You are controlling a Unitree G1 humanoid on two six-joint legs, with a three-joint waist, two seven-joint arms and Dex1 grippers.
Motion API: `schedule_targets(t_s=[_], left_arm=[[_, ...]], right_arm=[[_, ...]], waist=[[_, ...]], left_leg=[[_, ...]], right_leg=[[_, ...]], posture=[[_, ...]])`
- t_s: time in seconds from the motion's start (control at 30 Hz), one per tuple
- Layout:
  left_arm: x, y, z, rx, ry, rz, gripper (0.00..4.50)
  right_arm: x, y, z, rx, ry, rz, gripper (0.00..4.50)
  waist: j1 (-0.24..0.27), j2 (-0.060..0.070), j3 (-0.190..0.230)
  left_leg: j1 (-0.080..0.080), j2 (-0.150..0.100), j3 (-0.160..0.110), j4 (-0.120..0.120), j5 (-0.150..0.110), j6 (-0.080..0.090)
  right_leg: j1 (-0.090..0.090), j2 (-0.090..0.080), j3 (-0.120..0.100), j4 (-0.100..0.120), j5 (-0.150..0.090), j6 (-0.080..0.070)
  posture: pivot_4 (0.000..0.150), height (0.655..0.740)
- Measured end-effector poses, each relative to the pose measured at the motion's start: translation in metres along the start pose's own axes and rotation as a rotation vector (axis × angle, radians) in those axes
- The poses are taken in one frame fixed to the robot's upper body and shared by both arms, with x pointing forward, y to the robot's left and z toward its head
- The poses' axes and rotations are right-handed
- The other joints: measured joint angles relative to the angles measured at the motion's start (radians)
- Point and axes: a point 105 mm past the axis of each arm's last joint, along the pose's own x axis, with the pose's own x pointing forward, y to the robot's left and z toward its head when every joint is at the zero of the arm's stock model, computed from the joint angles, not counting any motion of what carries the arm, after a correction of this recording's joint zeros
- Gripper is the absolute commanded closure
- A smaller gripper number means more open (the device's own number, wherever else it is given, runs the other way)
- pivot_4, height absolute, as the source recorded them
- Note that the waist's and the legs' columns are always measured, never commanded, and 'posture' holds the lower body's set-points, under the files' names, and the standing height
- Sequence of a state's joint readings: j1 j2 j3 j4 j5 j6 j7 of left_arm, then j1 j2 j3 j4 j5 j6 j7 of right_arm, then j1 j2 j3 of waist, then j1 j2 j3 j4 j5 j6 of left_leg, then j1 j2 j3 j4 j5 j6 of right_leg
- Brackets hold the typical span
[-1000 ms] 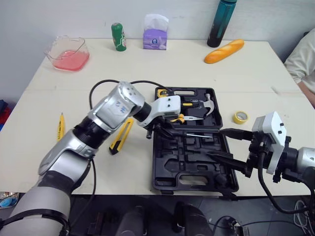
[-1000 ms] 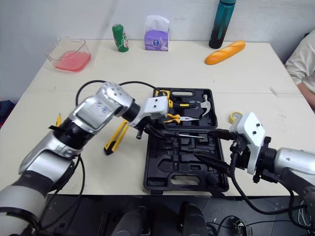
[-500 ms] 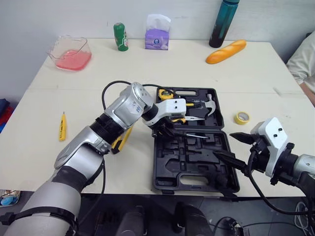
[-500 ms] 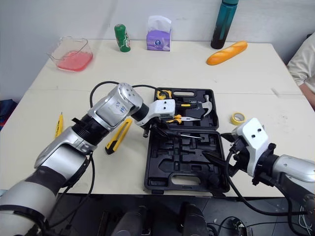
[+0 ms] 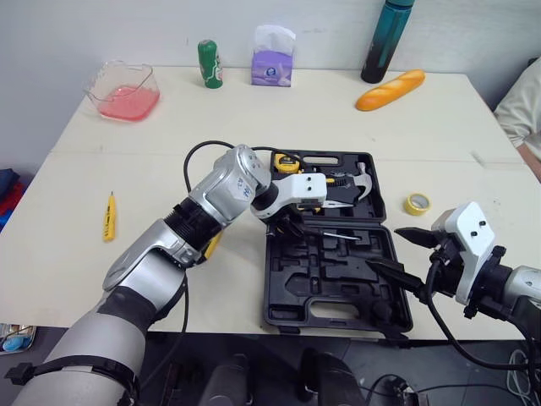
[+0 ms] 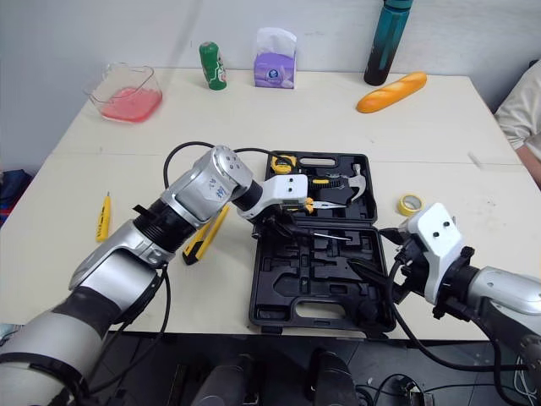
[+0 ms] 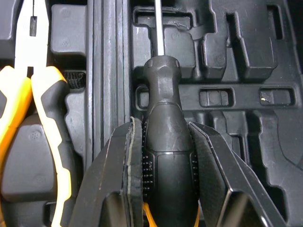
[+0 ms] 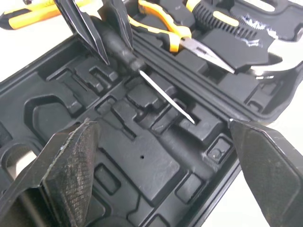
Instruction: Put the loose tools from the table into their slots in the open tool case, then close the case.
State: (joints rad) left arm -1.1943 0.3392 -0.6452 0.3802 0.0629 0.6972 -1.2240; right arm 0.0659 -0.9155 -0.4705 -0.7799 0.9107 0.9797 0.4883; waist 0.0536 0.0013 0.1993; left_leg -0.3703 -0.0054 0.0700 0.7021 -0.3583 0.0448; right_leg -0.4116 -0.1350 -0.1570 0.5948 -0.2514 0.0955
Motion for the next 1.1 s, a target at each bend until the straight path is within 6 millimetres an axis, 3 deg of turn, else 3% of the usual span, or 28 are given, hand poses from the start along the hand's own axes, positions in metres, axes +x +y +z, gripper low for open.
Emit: schedule_targets(t_s=[0.07,0.17,0.33,0.43,0.57,0.67,0.8,1.1], left_arm=[[0.002,-0.002,0.003,0.001,-0.013,-0.019,1.71],[-0.002,-0.003,0.008,-0.025,-0.043,-0.017,0.20],[-0.021,0.004,0.014,-0.006,-0.184,0.037,0.08],[-0.025,0.004,0.020,0.002,-0.369,0.031,0.94],[-0.020,0.004,0.007,-0.009,-0.559,0.029,2.85],[-0.009,0.004,0.000,-0.036,-0.577,0.016,4.28],[0.006,0.004,-0.012,-0.100,-0.520,-0.003,4.40],[0.020,0.005,-0.017,-0.096,-0.475,0.012,4.40]], right_arm=[[0.000,0.000,-0.001,0.002,0.002,0.000,0.00],[0.000,0.001,-0.004,0.005,0.006,0.000,0.00],[0.000,0.004,-0.006,-0.004,0.005,0.014,0.00],[0.000,0.004,-0.004,-0.014,-0.005,0.019,0.00],[-0.001,0.005,-0.005,-0.028,-0.014,0.028,0.00],[-0.001,0.003,-0.004,-0.039,-0.023,0.025,0.00],[-0.002,-0.001,-0.005,-0.042,-0.027,0.005,0.00],[-0.003,-0.003,-0.014,-0.013,-0.007,-0.010,0.00]], waist=[[0.001,0.000,0.000],[0.000,0.000,0.000],[-0.004,0.000,0.000],[-0.003,0.000,0.000],[0.000,0.000,0.000],[0.003,0.000,0.000],[0.000,0.000,0.000],[0.001,0.000,0.000]], left_leg=[[0.000,0.000,0.000,0.000,0.000,0.000],[-0.001,0.000,-0.001,0.001,0.000,0.000],[-0.001,0.000,-0.001,0.000,0.000,0.000],[-0.001,0.000,-0.001,0.001,0.000,0.000],[0.000,0.000,-0.001,0.001,0.000,0.000],[0.000,-0.001,-0.001,0.002,0.000,0.000],[0.000,-0.001,0.000,0.002,0.000,0.001],[0.000,-0.001,0.000,0.002,0.000,0.001]], right_leg=[[0.000,0.000,0.000,0.000,0.000,0.000],[0.000,0.000,0.000,0.000,0.000,0.000],[0.000,0.000,0.001,0.000,0.000,0.000],[0.000,-0.001,0.001,0.000,0.000,0.000],[0.001,-0.001,-0.001,0.000,0.000,0.000],[0.001,-0.001,-0.002,0.000,0.001,0.001],[0.000,0.000,-0.002,0.000,0.001,0.001],[0.001,0.000,-0.002,0.000,0.001,0.001]], posture=[[0.150,0.7314],[0.150,0.7314],[0.150,0.7314],[0.150,0.7314],[0.150,0.7314],[0.150,0.7314],[0.150,0.7314],[0.150,0.7314]])
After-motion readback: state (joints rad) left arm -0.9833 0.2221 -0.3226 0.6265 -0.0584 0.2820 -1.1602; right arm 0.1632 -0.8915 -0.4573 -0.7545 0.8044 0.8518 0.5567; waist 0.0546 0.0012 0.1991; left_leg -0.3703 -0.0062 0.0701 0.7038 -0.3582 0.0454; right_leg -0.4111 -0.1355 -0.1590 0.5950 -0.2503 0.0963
